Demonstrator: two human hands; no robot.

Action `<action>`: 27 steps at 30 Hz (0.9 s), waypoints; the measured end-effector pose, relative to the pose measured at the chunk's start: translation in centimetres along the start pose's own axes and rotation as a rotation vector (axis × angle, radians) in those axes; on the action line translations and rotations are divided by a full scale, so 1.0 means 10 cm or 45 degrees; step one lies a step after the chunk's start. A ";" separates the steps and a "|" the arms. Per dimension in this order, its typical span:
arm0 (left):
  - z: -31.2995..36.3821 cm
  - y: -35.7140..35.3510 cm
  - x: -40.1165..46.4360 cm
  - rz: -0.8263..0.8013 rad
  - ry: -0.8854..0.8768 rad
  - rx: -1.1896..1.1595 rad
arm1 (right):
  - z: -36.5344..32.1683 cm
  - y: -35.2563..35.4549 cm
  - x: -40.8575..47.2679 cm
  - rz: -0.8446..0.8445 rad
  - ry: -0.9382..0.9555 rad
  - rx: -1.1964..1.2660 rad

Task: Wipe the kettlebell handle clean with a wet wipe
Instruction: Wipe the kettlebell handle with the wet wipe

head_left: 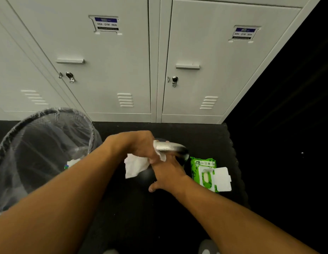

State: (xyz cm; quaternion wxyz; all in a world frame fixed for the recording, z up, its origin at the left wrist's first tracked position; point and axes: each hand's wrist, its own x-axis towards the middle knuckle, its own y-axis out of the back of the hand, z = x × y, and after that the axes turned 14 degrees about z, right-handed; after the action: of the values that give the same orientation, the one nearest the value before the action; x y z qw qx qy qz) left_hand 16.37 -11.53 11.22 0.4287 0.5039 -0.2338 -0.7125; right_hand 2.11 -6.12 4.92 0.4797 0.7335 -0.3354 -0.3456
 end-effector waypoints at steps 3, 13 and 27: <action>0.04 -0.06 0.03 0.047 -0.015 0.068 | -0.01 0.06 0.01 -0.014 -0.030 -0.067; 0.05 -0.49 -0.29 1.006 -0.124 0.185 | -0.04 0.16 0.04 -0.049 0.107 -0.264; 0.08 -1.02 -0.44 1.375 -0.091 0.166 | 0.03 0.01 0.13 -0.084 0.127 -0.363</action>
State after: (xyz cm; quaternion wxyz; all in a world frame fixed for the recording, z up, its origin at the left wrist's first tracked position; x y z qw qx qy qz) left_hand 12.35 -2.52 6.00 0.6934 0.3132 -0.5175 -0.3914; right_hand 2.53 -7.35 4.65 0.5833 0.6849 -0.2345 -0.3685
